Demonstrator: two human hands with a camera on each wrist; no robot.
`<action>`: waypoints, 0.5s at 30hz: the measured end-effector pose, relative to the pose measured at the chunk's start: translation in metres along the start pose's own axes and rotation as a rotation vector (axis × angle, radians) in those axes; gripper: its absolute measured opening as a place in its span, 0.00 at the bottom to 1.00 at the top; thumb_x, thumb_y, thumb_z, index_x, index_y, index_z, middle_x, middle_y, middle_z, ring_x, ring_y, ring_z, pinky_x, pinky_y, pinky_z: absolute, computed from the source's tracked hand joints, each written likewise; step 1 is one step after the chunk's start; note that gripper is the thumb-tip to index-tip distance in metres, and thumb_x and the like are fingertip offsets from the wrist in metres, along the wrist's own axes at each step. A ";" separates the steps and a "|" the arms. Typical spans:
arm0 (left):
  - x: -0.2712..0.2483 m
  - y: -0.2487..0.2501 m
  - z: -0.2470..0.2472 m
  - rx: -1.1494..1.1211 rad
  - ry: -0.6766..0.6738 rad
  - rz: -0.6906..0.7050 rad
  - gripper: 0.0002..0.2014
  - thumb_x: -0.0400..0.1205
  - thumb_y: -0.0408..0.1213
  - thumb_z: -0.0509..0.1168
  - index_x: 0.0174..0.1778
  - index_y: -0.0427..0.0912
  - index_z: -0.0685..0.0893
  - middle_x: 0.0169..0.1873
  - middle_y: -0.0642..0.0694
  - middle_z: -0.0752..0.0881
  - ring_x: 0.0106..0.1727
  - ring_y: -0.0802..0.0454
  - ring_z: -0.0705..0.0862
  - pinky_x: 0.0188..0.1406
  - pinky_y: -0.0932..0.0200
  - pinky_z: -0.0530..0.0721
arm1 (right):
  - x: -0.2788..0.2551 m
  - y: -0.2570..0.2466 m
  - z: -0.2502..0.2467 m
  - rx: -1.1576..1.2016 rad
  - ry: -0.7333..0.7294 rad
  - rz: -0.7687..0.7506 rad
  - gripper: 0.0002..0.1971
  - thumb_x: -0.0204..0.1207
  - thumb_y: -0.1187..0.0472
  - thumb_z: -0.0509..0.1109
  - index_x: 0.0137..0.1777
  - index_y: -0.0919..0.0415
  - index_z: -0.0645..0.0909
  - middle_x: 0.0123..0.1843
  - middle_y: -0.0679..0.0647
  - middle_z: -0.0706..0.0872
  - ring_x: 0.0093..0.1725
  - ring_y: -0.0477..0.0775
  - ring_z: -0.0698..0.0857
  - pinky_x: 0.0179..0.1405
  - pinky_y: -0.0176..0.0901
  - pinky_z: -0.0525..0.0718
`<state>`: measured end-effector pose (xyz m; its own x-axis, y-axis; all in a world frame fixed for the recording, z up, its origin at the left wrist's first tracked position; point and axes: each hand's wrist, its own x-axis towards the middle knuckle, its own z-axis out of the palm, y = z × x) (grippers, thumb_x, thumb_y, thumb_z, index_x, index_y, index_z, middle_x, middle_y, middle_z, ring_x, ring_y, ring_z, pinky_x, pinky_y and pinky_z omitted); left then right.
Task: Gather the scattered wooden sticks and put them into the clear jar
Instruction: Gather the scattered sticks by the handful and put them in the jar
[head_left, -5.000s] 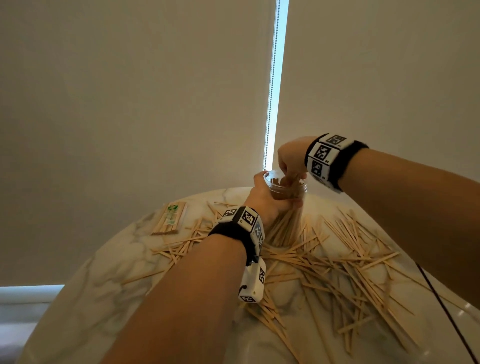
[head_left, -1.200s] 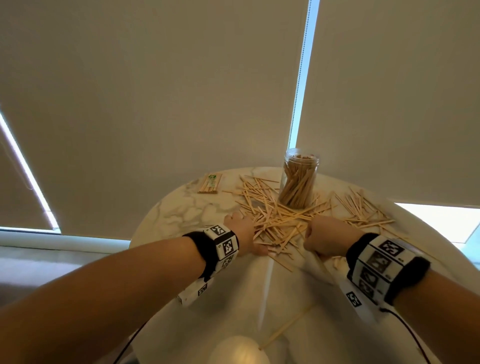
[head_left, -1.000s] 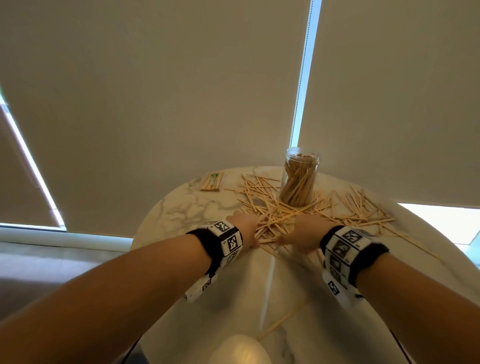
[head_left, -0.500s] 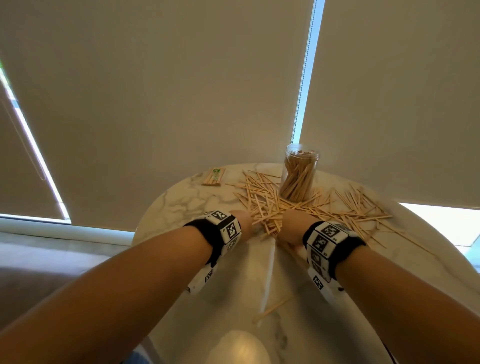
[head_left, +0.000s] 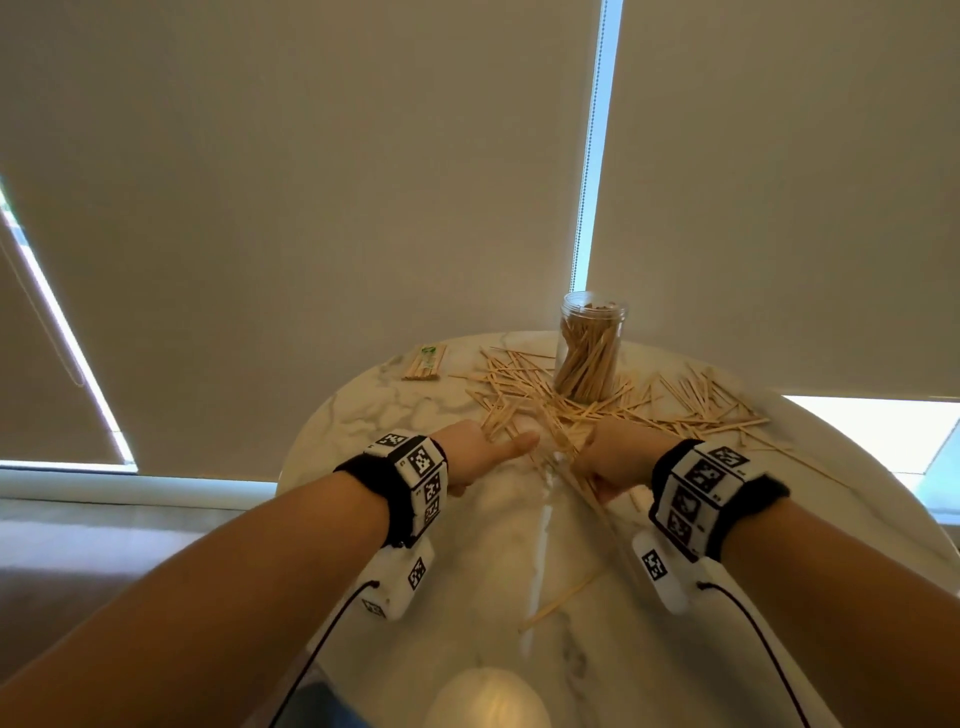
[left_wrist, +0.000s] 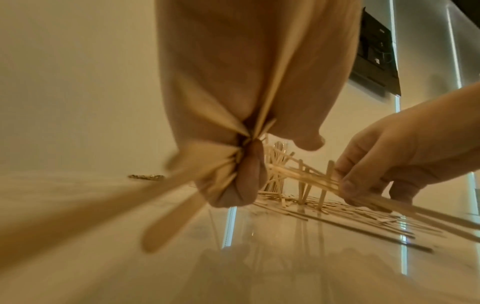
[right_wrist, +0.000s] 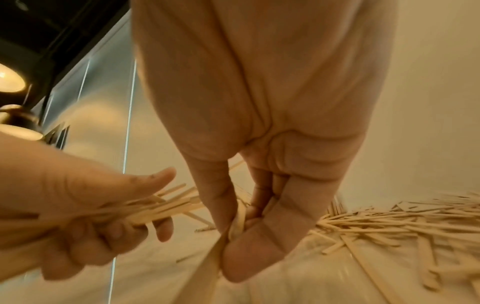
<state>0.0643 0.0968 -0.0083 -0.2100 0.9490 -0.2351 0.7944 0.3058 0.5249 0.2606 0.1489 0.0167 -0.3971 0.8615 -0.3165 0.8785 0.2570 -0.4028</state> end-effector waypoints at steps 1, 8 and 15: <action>0.003 0.000 0.001 -0.052 0.019 0.006 0.43 0.72 0.81 0.53 0.44 0.37 0.80 0.29 0.44 0.79 0.27 0.50 0.78 0.34 0.58 0.80 | -0.001 0.002 -0.002 0.044 -0.004 -0.011 0.11 0.81 0.65 0.69 0.36 0.60 0.80 0.35 0.53 0.85 0.30 0.46 0.84 0.26 0.30 0.83; 0.016 0.023 0.018 -0.478 0.078 0.125 0.61 0.61 0.86 0.59 0.71 0.31 0.76 0.21 0.53 0.70 0.23 0.54 0.70 0.27 0.58 0.76 | -0.014 -0.006 -0.003 0.333 0.089 -0.103 0.11 0.82 0.61 0.67 0.51 0.69 0.87 0.42 0.60 0.93 0.42 0.57 0.94 0.50 0.56 0.92; 0.017 0.034 0.027 -0.569 0.155 0.200 0.24 0.87 0.60 0.57 0.55 0.41 0.82 0.33 0.46 0.83 0.29 0.51 0.80 0.25 0.60 0.78 | -0.018 -0.027 0.011 0.459 0.193 -0.267 0.07 0.80 0.67 0.68 0.52 0.65 0.88 0.44 0.63 0.92 0.45 0.58 0.93 0.47 0.48 0.93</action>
<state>0.1036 0.1209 -0.0163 -0.2029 0.9791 0.0115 0.4072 0.0737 0.9104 0.2414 0.1217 0.0235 -0.4960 0.8683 -0.0072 0.5313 0.2969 -0.7935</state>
